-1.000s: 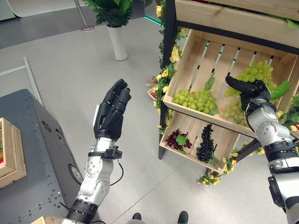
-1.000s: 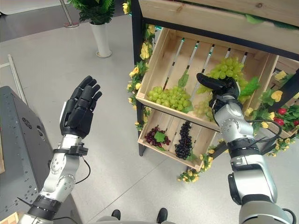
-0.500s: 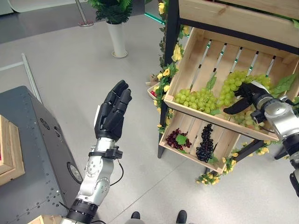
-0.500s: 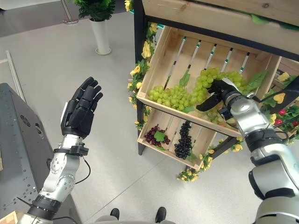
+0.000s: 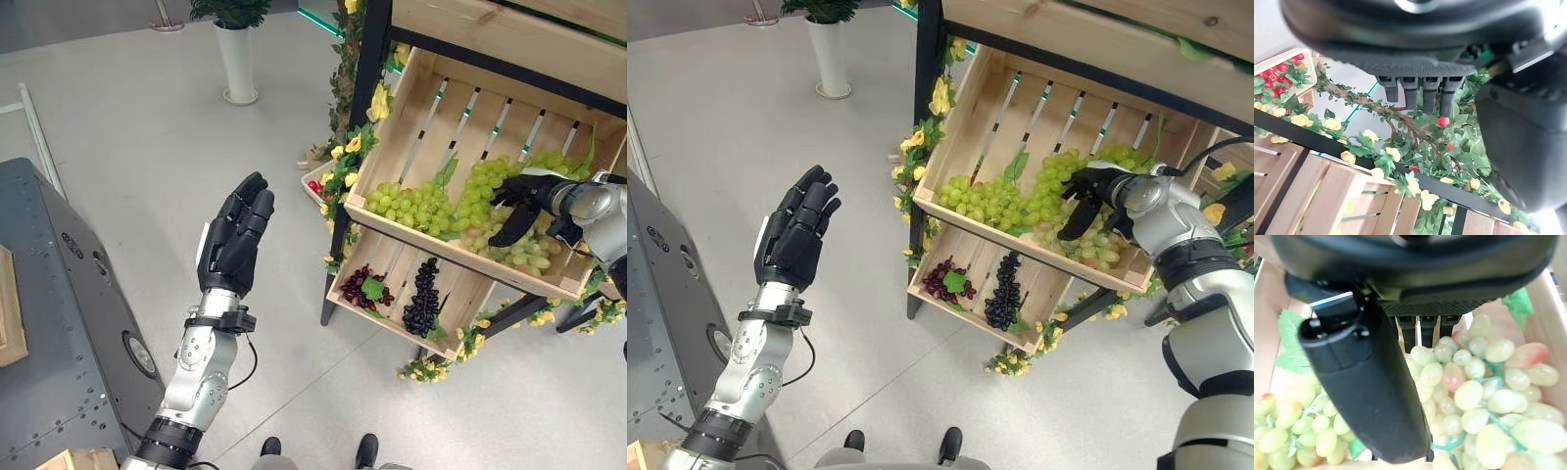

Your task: Pick up the fruits from the basket on one side to the basket on the other side

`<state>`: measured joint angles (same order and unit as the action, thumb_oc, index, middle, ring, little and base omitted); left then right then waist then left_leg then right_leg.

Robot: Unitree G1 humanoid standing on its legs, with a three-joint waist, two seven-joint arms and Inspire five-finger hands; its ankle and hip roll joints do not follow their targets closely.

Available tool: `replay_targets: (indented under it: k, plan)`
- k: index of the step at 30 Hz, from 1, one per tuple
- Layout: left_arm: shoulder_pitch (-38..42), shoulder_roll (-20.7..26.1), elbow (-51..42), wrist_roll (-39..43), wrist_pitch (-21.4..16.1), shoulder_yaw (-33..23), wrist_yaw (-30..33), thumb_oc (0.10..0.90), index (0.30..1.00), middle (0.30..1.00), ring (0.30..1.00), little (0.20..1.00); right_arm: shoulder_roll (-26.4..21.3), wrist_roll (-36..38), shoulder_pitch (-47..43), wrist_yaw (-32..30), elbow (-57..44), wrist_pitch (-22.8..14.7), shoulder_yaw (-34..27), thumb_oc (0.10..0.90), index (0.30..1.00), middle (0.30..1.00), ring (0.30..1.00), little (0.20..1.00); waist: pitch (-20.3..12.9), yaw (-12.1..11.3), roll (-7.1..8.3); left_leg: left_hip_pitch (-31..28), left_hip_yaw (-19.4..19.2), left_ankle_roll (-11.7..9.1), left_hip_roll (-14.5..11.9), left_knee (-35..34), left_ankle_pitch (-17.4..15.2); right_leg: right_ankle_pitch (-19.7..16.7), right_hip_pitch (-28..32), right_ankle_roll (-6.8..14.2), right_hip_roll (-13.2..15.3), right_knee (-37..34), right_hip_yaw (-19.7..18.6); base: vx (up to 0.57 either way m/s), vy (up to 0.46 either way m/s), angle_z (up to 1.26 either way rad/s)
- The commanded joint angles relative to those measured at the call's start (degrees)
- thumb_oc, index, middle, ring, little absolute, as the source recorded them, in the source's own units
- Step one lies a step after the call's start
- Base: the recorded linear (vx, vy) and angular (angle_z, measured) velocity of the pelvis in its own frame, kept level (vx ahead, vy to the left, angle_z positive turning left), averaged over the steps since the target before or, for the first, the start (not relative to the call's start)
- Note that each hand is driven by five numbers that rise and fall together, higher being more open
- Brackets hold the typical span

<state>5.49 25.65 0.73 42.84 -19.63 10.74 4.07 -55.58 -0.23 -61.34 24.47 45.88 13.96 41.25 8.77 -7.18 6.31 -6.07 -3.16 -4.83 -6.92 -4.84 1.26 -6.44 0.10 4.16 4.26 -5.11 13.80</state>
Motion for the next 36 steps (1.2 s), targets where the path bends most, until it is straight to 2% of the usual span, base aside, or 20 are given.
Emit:
replay_targets:
  k: [1, 4, 7, 12, 15, 20, 21, 27, 30, 31, 33, 36]
  plan:
    - [6.43, 3.90, -6.15, -3.19, -3.59, 1.57, -2.56, 0.800, 0.900, 0.900, 0.900, 0.900, -7.28, -5.90, -13.08, 3.82, 2.62, 0.29, 5.33, 0.800, 0.900, 0.900, 0.900, 0.900, -5.92, 0.60, 2.98, 3.57, -0.70, 0.19, 0.93, -0.16, 0.29, 2.41, 4.51, 4.42, 4.35, 0.11, -1.00, 0.00, 0.000, 0.00]
    - [6.22, 4.20, -6.75, -3.34, -3.25, 1.21, -2.79, 0.800, 0.900, 0.900, 0.900, 0.900, -7.60, -6.84, -12.98, 9.21, 2.13, 0.02, 7.41, 0.800, 0.900, 0.900, 0.900, 0.900, -5.68, 0.68, 3.19, 3.45, -0.92, 0.16, 0.94, -0.16, 0.27, 2.32, 4.54, 4.42, 4.28, 0.11, -1.10, 0.00, 0.000, 0.00]
    - [6.26, 4.31, -6.92, -3.59, -2.91, 1.02, -2.92, 0.800, 0.900, 0.900, 0.900, 0.900, -7.31, -5.67, -13.06, 17.62, 2.13, -0.31, 9.50, 0.800, 0.900, 0.900, 0.900, 0.900, -5.62, 0.89, 3.42, 3.22, -1.25, 0.07, 0.95, -0.16, 0.24, 2.29, 4.60, 4.46, 4.22, 0.11, -1.33, -0.01, -0.005, -0.03]
    - [6.58, 4.09, -6.70, -4.13, -2.96, 1.01, -2.81, 0.800, 0.900, 0.900, 0.900, 0.900, -6.86, -4.68, -13.10, 22.99, 1.45, 0.76, 10.80, 0.800, 0.900, 0.900, 0.900, 0.900, -5.74, 1.26, 3.76, 3.17, -1.58, -0.02, 1.01, -0.16, 0.21, 2.19, 4.50, 4.50, 4.11, 0.11, -1.59, 0.00, 0.000, 0.00]
    - [6.48, 3.78, -6.71, -4.87, -3.30, 1.19, -2.50, 0.800, 0.900, 0.900, 0.900, 0.900, -6.63, -1.32, -12.91, 25.88, 0.98, 1.49, 11.06, 0.800, 0.900, 0.900, 0.900, 0.900, -5.82, 1.47, 3.85, 3.07, -1.92, -0.06, 0.98, -0.16, 0.21, 2.16, 4.43, 4.49, 4.06, 0.11, -1.86, 0.00, 0.000, 0.00]
    - [6.34, 3.62, -6.93, -5.52, -3.41, 1.04, -2.20, 0.800, 0.900, 0.900, 0.900, 0.900, -5.72, 5.33, -10.42, 25.48, -1.88, 4.05, 8.24, 0.800, 0.900, 0.900, 0.900, 0.900, -5.98, 1.76, 3.77, 3.02, -2.25, -0.10, 1.02, -0.16, 0.14, 2.19, 4.36, 4.38, 3.96, 0.11, -2.11, -0.01, -0.001, -0.04]
    - [6.22, 3.67, -6.60, -5.38, -3.84, 0.84, -2.59, 0.800, 0.900, 0.900, 0.900, 0.900, -5.32, 7.83, -9.05, 25.06, -3.46, 5.58, 6.19, 0.800, 0.900, 0.900, 0.900, 0.900, -5.98, 1.90, 3.60, 2.96, -2.24, -0.11, 1.02, -0.16, 0.14, 2.25, 4.44, 4.29, 3.92, 0.11, -2.17, -0.01, 0.001, -0.04]
    - [5.55, 3.99, -6.33, -5.13, -4.85, 0.37, -3.15, 0.800, 0.900, 0.900, 0.900, 0.900, -5.44, 13.60, -4.18, 24.16, -6.72, 6.89, 1.12, 0.800, 0.900, 0.900, 0.900, 0.900, -5.96, 2.21, 3.25, 2.81, -2.45, -0.20, 1.01, -0.16, 0.00, 2.47, 4.64, 4.20, 3.83, 0.11, -2.29, 0.00, 0.000, -0.01]
    - [5.10, 3.86, -5.77, -5.29, -5.91, 0.30, -3.28, 0.800, 0.900, 0.900, 0.900, 0.900, -6.00, 19.64, -0.96, 21.11, -10.04, 5.21, -2.22, 0.800, 0.900, 0.900, 0.900, 0.900, -5.97, 2.64, 3.05, 2.73, -2.51, -0.27, 0.98, -0.16, -0.16, 2.64, 4.70, 4.14, 3.76, 0.19, -2.45, -0.01, 0.001, -0.03]
    - [4.87, 3.66, -5.48, -5.28, -6.34, 0.17, -3.46, 0.800, 0.900, 0.900, 0.900, 0.900, -6.16, 21.72, 0.10, 19.61, -11.95, 5.66, -3.44, 0.800, 0.900, 0.900, 0.900, 0.900, -5.91, 2.79, 2.88, 2.74, -2.51, -0.27, 0.99, -0.16, -0.20, 2.72, 4.67, 4.13, 3.76, 0.24, -2.51, -0.01, 0.007, -0.04]
    - [4.17, 3.58, -5.39, -5.01, -6.79, -0.44, -4.05, 0.800, 0.900, 0.900, 0.900, 0.900, -6.11, 24.19, 3.96, 14.84, -15.33, 6.67, -7.26, 0.800, 0.900, 0.900, 0.900, 0.900, -5.87, 3.06, 2.62, 2.61, -2.60, -0.28, 0.93, -0.16, -0.29, 2.87, 4.77, 4.08, 3.77, 0.34, -2.63, 0.00, 0.005, -0.02]
    - [3.38, 3.28, -5.57, -4.80, -6.96, -1.38, -4.53, 0.800, 0.900, 0.900, 0.900, 0.900, -5.27, 28.02, 10.49, 8.04, -20.05, 5.93, -13.42, 0.800, 0.900, 0.900, 0.900, 0.900, -5.78, 3.57, 2.06, 2.47, -2.82, -0.22, 0.83, -0.16, -0.36, 3.03, 4.77, 4.03, 3.76, 0.44, -2.91, 0.00, 0.009, -0.04]
